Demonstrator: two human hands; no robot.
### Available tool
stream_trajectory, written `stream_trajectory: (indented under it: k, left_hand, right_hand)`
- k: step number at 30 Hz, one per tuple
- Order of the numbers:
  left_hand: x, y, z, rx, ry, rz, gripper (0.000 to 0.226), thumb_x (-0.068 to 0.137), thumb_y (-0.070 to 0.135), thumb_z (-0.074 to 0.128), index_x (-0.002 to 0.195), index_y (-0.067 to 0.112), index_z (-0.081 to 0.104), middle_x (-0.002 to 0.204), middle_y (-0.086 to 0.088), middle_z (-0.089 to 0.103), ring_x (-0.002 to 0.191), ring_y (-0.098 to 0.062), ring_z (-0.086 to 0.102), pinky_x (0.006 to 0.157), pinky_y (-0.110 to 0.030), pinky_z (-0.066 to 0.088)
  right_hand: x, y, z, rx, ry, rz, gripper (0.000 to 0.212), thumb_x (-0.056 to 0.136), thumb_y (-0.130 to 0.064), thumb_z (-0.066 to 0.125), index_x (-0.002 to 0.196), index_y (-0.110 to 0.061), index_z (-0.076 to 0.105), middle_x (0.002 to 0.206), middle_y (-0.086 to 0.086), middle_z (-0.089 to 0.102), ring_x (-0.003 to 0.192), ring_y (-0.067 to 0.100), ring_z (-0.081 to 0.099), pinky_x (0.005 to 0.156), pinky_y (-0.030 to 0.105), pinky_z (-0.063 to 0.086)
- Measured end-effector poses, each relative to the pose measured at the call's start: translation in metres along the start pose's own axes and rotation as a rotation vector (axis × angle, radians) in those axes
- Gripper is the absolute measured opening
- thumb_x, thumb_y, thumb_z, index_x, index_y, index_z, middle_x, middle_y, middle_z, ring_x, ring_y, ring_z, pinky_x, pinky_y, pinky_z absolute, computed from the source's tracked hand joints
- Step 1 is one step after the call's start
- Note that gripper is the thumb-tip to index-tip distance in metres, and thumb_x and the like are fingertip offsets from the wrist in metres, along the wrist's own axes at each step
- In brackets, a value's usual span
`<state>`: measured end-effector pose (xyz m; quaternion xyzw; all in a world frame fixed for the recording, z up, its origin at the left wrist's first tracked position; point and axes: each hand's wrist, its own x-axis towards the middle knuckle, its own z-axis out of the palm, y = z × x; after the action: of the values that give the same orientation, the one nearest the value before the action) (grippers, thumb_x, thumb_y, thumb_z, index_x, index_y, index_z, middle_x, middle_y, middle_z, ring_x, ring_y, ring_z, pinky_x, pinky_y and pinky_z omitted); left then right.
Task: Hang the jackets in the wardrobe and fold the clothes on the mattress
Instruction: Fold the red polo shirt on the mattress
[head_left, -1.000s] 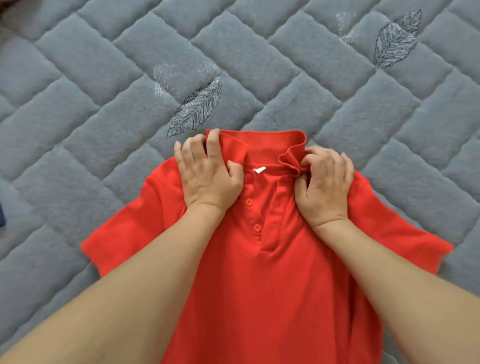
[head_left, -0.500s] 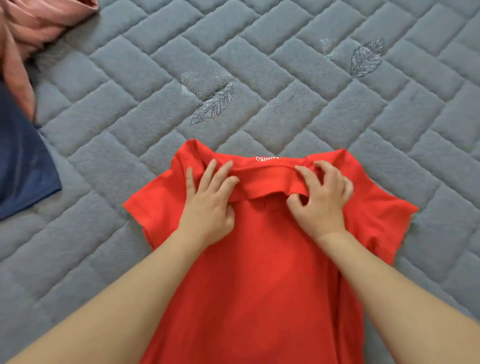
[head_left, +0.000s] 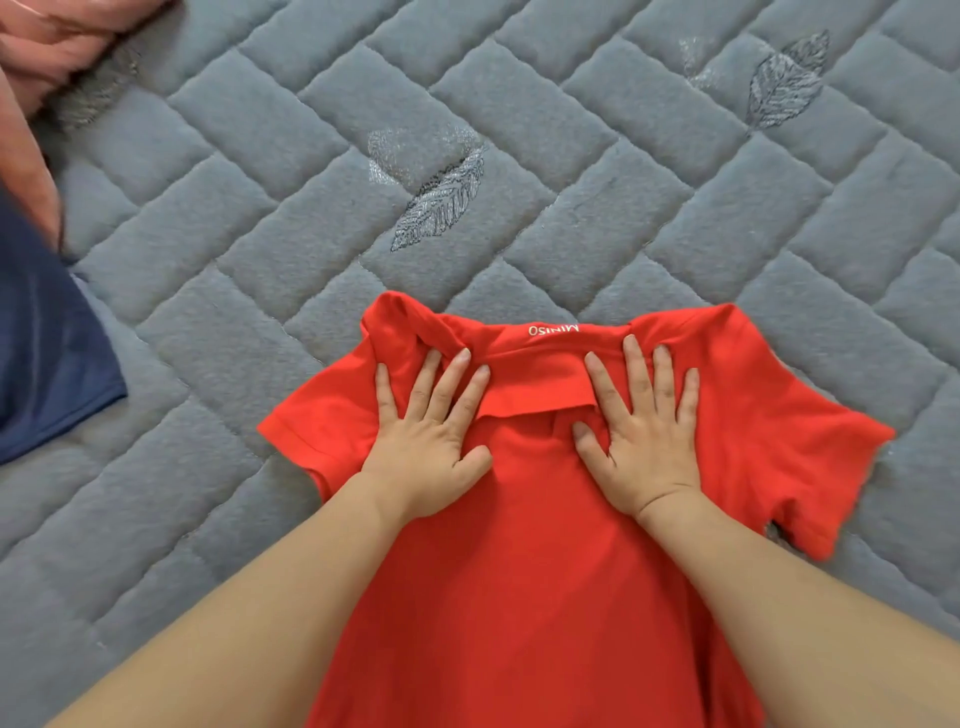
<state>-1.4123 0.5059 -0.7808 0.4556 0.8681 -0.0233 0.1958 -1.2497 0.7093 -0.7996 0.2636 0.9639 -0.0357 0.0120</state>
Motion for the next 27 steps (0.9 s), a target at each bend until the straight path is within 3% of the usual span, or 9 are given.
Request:
stream_trajectory:
  k: [6,9,12,14,17,19,22,24,27]
  left_hand:
    - [0.003,0.004,-0.020,-0.106,-0.124,0.012,0.086,0.080,0.063,0.024,0.154,0.041,-0.014,0.162,0.010,-0.026,0.146,-0.016,-0.032,0.106,-0.063,-0.029]
    - [-0.023,0.000,-0.036,-0.288,0.123,-0.066,0.082,0.084,0.052,0.051,0.156,0.039,0.013,0.165,-0.001,-0.008,0.151,-0.020,-0.013,0.118,-0.055,-0.014]
    - [-0.077,-0.014,-0.035,-0.572,0.587,-0.606,0.067,0.080,0.035,0.067,0.140,0.015,0.044,0.146,-0.014,0.037,0.136,-0.031,0.032,0.114,-0.044,0.020]
    - [-0.102,-0.028,-0.030,-0.865,0.527,-0.928,0.053,0.081,0.035,0.071,0.122,0.008,0.052,0.127,-0.015,0.054,0.125,-0.034,0.045,0.109,-0.043,0.030]
    - [-0.107,-0.036,-0.032,-1.258,0.234,-0.980,0.046,0.074,0.049,0.070,0.097,0.010,0.060,0.108,-0.010,0.067,0.111,-0.031,0.059,0.101,-0.047,0.045]
    - [-0.103,-0.037,-0.037,-1.357,0.174,-0.947,0.047,0.064,0.049,0.064,0.087,0.008,0.066,0.096,-0.011,0.071,0.099,-0.032,0.065,0.091,-0.047,0.052]
    - [-0.107,-0.045,-0.034,-1.416,0.267,-0.943,0.023,0.074,0.035,0.061,0.072,0.012,0.059,0.073,-0.006,0.062,0.076,-0.028,0.059,0.074,-0.040,0.050]
    - [-0.117,-0.056,-0.032,-1.454,0.363,-0.974,0.016,0.085,0.025,0.056,0.072,0.015,0.052,0.069,-0.001,0.055,0.071,-0.025,0.053,0.069,-0.039,0.046]
    - [-0.136,-0.066,-0.038,-1.253,0.490,-0.917,0.008,0.088,0.016,0.052,0.080,0.013,0.051,0.071,0.000,0.055,0.069,-0.023,0.052,0.071,-0.041,0.043]
  right_hand:
    - [0.001,0.002,-0.007,0.046,-0.059,0.000,0.073,0.086,-0.062,0.029,0.154,-0.038,0.018,0.165,0.005,0.008,0.151,0.033,0.003,0.118,0.060,0.000]
    - [0.003,-0.004,-0.030,0.244,-0.032,0.122,0.064,0.090,-0.058,0.024,0.144,-0.033,0.046,0.163,0.005,0.016,0.150,0.027,0.009,0.118,0.059,-0.002]
    - [0.027,-0.036,-0.058,0.285,0.224,0.107,0.038,0.093,-0.040,0.040,0.109,-0.023,0.069,0.150,0.009,0.041,0.140,0.031,0.033,0.114,0.058,0.013]
    - [0.058,-0.081,-0.072,0.230,0.265,-0.088,0.031,0.087,-0.023,0.053,0.115,-0.020,0.066,0.145,0.008,0.048,0.136,0.033,0.039,0.110,0.051,0.021]
    - [0.104,-0.166,-0.085,0.250,-0.196,-0.332,0.074,0.082,-0.008,0.053,0.150,-0.024,0.032,0.147,0.004,0.045,0.136,0.029,0.036,0.109,0.044,0.023]
    - [0.120,-0.213,-0.082,0.040,-0.371,-0.444,0.081,0.081,-0.009,0.049,0.153,-0.033,0.021,0.150,0.001,0.036,0.134,0.031,0.031,0.106,0.045,0.024]
    - [0.126,-0.257,-0.079,-0.218,-0.398,-0.554,0.049,0.082,-0.019,0.051,0.130,-0.033,0.052,0.133,0.008,0.042,0.124,0.034,0.036,0.101,0.043,0.028]
    - [0.125,-0.276,-0.077,-0.302,-0.459,-0.606,0.034,0.086,-0.024,0.054,0.119,-0.027,0.060,0.127,0.010,0.049,0.122,0.034,0.042,0.099,0.041,0.032]
    - [0.129,-0.283,-0.090,-0.111,-0.494,-0.607,0.019,0.086,-0.017,0.054,0.102,-0.025,0.060,0.118,0.010,0.058,0.114,0.034,0.053,0.092,0.038,0.041]
